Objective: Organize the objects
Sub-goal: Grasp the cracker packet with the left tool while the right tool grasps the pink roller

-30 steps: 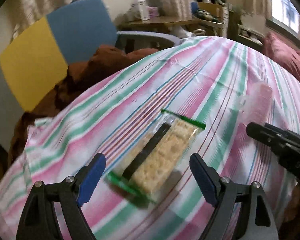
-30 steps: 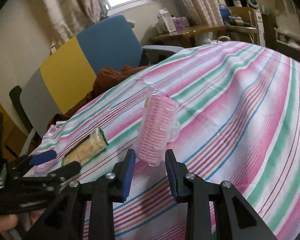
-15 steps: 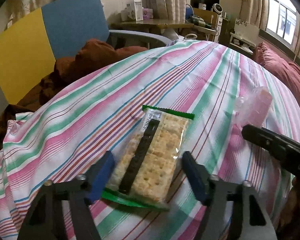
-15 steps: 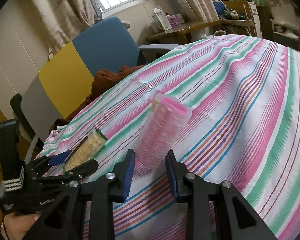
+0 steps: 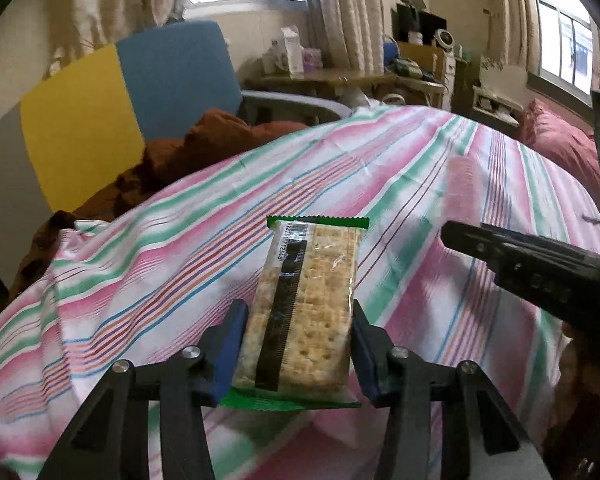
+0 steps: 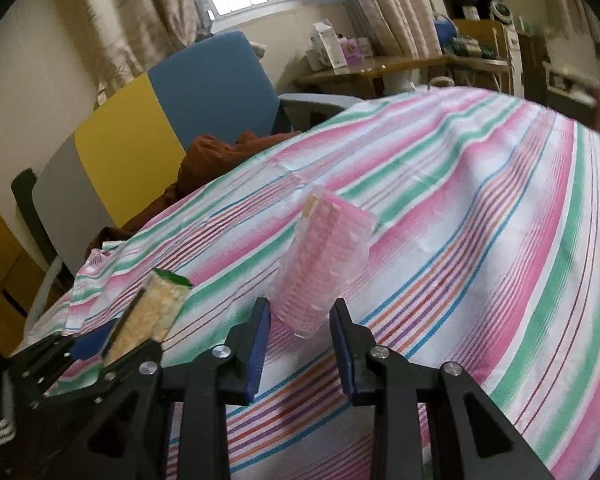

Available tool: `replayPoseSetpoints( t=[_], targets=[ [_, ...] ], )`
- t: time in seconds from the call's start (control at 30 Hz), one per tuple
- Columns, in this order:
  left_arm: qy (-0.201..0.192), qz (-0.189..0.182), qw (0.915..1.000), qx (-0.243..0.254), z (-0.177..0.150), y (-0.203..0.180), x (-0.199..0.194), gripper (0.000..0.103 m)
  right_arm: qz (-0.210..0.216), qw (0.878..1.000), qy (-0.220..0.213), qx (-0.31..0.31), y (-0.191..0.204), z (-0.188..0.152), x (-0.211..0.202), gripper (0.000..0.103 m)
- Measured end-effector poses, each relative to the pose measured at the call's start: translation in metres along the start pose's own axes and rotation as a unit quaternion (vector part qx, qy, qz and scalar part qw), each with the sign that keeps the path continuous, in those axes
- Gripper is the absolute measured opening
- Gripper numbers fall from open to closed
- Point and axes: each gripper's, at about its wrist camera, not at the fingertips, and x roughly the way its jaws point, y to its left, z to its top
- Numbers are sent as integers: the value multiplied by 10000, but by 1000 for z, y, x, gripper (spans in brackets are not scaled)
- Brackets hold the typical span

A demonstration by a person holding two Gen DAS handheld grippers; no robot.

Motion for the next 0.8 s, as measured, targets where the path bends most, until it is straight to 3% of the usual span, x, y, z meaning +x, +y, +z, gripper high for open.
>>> replayPoseSetpoints(
  t=[0.17, 0.27, 0.8],
  targets=[
    [-348, 92, 9992, -192, -15, 1, -31, 49, -102, 9981, -247, -563, 20, -1, -12, 30],
    [-367, 90, 9989, -286, -23, 2, -41, 49, -179, 9962, -324, -785, 30, -3, -17, 30],
    [-576, 136, 9956, -724, -79, 5, -107, 49, -130, 9936, -358, -1065, 48, -34, -62, 30]
  ],
)
